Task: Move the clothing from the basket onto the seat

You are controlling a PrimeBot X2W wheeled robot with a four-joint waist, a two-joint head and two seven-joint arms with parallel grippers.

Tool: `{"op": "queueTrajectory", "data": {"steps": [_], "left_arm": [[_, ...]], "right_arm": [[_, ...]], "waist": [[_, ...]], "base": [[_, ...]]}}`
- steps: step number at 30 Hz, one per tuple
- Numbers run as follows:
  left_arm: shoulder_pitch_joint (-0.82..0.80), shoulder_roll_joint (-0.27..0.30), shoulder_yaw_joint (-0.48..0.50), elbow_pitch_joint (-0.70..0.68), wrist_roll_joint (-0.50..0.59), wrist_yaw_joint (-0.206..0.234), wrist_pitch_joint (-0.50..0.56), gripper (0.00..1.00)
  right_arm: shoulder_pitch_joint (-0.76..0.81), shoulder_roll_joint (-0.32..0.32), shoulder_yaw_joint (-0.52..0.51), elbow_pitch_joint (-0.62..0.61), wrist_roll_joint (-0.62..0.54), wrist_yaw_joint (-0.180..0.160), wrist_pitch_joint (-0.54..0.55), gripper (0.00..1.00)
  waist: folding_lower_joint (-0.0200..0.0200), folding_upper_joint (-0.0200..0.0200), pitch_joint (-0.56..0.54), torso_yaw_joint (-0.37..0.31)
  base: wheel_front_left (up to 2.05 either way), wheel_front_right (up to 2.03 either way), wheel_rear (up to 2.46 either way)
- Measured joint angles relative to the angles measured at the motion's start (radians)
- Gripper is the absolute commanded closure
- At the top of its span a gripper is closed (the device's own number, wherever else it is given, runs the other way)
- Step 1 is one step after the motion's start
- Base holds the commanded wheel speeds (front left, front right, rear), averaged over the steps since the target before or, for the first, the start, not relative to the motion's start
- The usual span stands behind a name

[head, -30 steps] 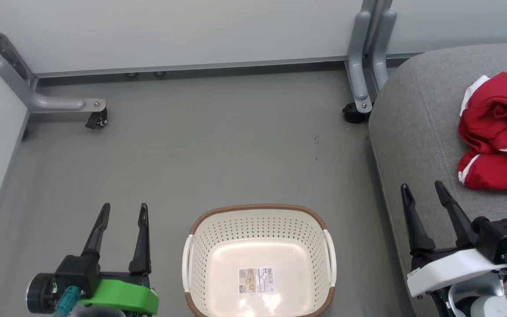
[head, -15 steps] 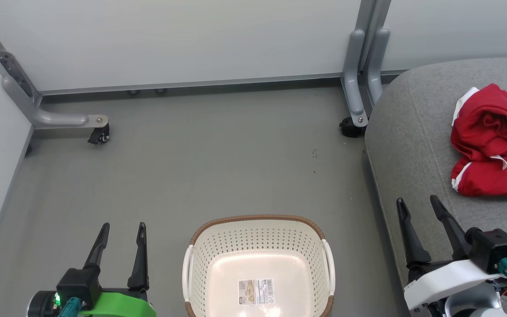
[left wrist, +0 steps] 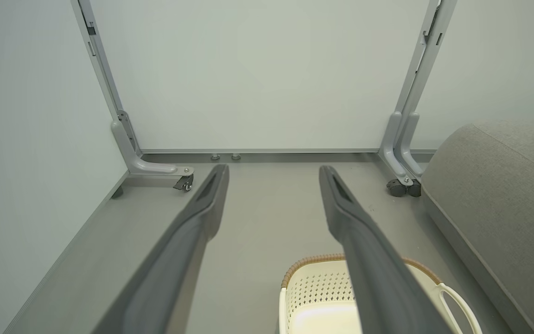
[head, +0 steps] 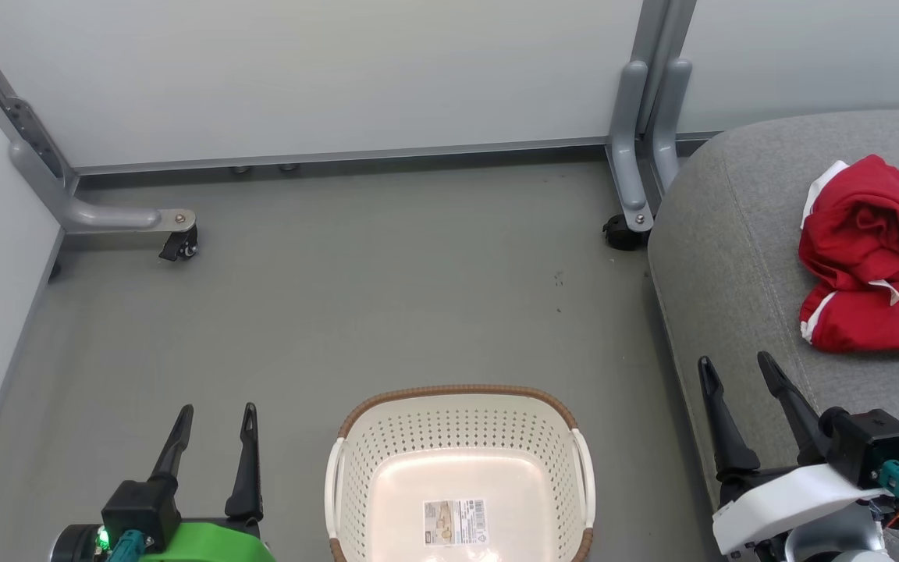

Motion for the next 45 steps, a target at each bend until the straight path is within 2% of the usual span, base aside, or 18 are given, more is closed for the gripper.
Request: {"op": "queueTrajectory", "data": {"steps": [12,13,18,33,45], "left_arm": [[-0.001,-0.015,0.021,0.007,0.021,-0.018,0.0,0.0],[-0.001,-0.016,0.021,0.011,0.021,-0.019,0.0,1.0],[0.002,-0.027,0.022,0.046,-0.002,-0.02,0.013,1.0],[-0.003,-0.033,0.06,0.044,-0.281,-0.025,0.084,1.0],[-0.021,-0.036,0.083,0.042,-0.468,-0.034,0.132,1.0]], "right_arm": [[0.0,0.002,0.002,0.0,0.0,0.0,0.0,0.0],[0.0,0.003,0.002,0.005,0.0,0.0,0.0,1.0],[0.004,0.01,0.004,0.041,0.027,0.0,0.001,1.0],[-0.023,-0.005,0.0,0.106,0.321,0.0,0.011,1.0],[-0.053,-0.014,-0.008,0.149,0.515,0.0,0.019,1.0]], "waist": [[0.0,0.0,-0.001,0.0],[0.0,0.0,0.0,0.0],[0.0,0.0,-0.001,-0.001],[0.0,0.0,-0.004,-0.004],[0.0,0.0,-0.007,-0.007]], "base": [[0.0,0.0,0.0],[0.0,0.0,0.0],[0.0,0.0,0.0],[0.0,0.0,0.0],[0.0,0.0,0.0]]}}
